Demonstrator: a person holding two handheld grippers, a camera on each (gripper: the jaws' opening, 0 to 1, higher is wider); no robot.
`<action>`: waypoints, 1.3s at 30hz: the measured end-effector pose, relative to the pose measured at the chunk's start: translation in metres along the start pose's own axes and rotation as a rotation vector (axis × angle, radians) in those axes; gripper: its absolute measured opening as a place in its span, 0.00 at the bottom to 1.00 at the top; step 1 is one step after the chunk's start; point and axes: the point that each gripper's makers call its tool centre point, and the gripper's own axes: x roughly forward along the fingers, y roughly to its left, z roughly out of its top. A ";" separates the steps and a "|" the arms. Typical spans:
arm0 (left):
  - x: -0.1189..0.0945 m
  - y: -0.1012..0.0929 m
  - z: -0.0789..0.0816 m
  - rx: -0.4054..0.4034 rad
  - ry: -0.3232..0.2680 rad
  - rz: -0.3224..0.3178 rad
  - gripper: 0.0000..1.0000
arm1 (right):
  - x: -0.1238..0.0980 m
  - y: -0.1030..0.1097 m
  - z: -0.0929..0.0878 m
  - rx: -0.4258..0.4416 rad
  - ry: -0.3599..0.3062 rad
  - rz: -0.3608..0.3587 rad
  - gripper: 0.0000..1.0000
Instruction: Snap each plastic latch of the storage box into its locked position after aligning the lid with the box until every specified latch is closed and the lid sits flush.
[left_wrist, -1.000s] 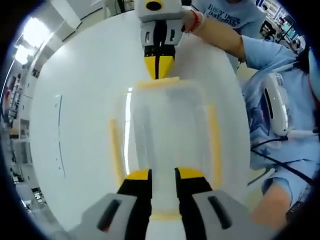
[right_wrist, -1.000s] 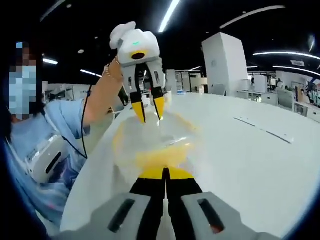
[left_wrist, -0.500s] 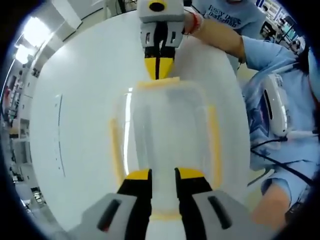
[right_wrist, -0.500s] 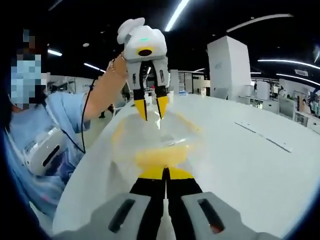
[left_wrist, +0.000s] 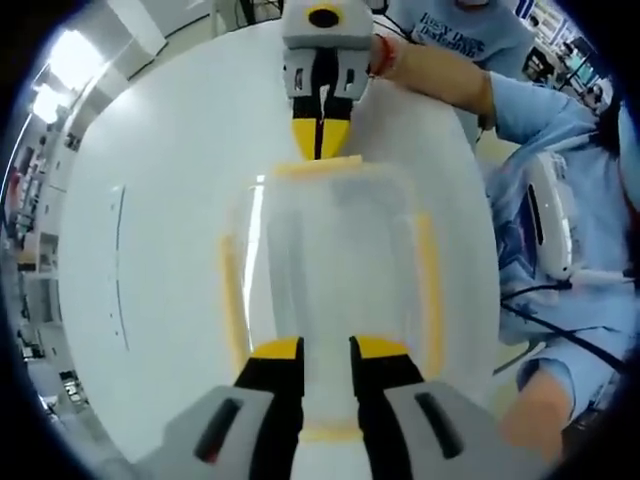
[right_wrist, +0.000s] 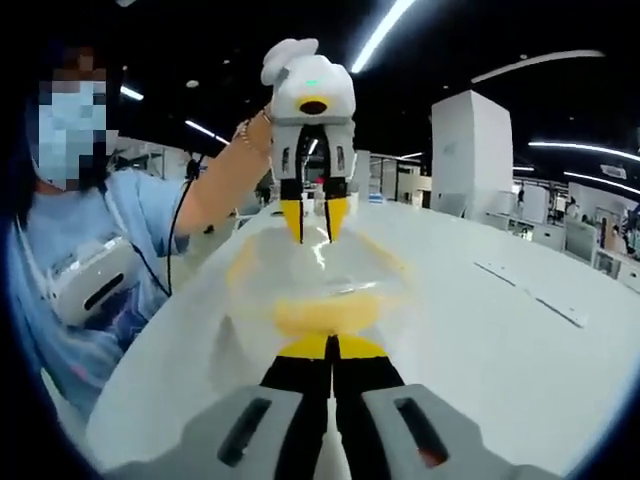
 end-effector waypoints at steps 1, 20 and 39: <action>0.000 0.000 0.000 -0.001 0.002 0.001 0.17 | 0.000 0.000 0.000 0.002 -0.004 0.003 0.00; -0.002 0.005 -0.005 -0.024 -0.008 0.001 0.17 | 0.009 0.002 -0.008 -0.024 0.047 0.010 0.00; -0.002 0.005 0.003 -0.069 -0.018 -0.005 0.17 | 0.004 -0.017 -0.019 0.014 0.087 -0.087 0.00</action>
